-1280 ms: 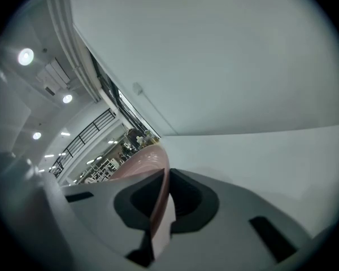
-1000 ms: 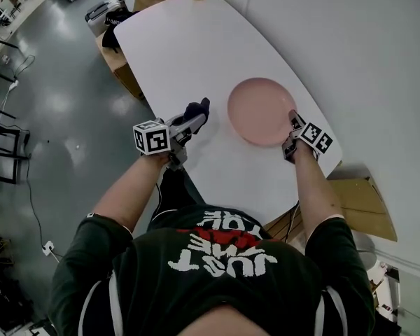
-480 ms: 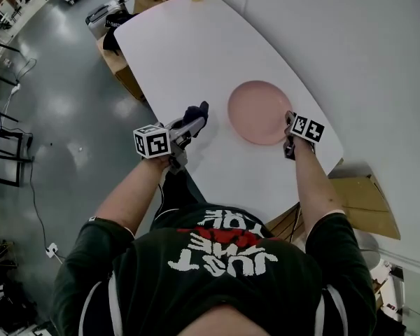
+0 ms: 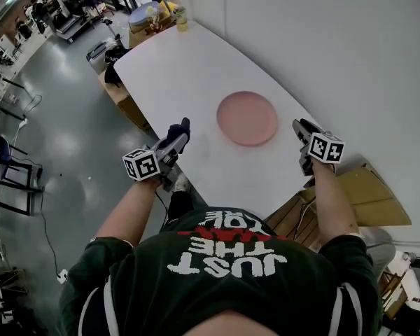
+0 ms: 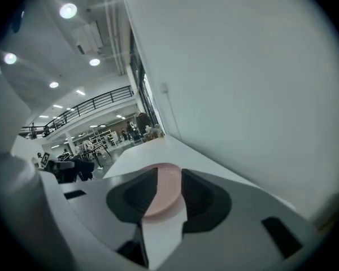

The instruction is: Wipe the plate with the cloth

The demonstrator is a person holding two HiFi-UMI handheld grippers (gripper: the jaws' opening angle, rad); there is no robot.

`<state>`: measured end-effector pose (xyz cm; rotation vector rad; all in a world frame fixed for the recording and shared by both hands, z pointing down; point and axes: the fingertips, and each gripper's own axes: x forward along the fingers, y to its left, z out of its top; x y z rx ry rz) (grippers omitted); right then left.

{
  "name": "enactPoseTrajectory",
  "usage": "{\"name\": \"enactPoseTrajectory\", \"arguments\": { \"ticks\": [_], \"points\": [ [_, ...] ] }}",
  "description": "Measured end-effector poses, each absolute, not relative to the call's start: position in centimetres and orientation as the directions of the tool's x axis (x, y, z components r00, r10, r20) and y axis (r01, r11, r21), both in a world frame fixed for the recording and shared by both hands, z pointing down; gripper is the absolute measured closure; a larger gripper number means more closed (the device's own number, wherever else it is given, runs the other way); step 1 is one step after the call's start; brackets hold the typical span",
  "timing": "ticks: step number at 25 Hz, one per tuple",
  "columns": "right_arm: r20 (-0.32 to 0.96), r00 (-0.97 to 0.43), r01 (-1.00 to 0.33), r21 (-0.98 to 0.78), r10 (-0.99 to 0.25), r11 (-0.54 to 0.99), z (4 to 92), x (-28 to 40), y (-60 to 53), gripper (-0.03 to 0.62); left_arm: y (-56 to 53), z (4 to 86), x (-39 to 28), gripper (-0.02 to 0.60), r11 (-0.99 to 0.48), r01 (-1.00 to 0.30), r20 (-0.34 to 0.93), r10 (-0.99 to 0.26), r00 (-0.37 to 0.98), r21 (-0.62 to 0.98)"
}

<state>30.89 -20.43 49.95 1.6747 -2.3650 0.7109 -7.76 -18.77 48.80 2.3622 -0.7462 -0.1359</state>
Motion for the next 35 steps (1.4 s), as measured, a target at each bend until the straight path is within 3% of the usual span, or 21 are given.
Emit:
{"name": "enactPoseTrajectory", "arguments": {
  "ticks": [8, 11, 22, 35],
  "points": [
    [0.276, -0.343, -0.931, -0.225, -0.898, 0.286, 46.2, 33.1, -9.5, 0.586, -11.3, 44.9, -7.4, 0.515, -0.640, -0.551, 0.098, -0.601, 0.793, 0.535],
    [0.236, -0.367, -0.914, -0.272, -0.900, 0.301, 46.0, 32.9, -9.4, 0.589, -10.6, 44.5, -7.9, 0.515, -0.637, -0.567, 0.076, -0.627, 0.775, 0.523],
    [0.236, -0.389, -0.917, -0.192, -0.891, 0.349, 44.2, 32.0, -8.1, 0.589, -8.0, 43.3, -9.6, 0.515, -0.627, -0.587, 0.027, -0.672, 0.741, 0.513],
    [0.234, -0.397, -0.914, -0.191, -0.888, 0.358, 44.2, 31.3, -7.1, 0.589, -7.1, 43.3, -9.7, 0.515, -0.632, -0.591, 0.046, -0.663, 0.747, 0.501]
  ]
}}
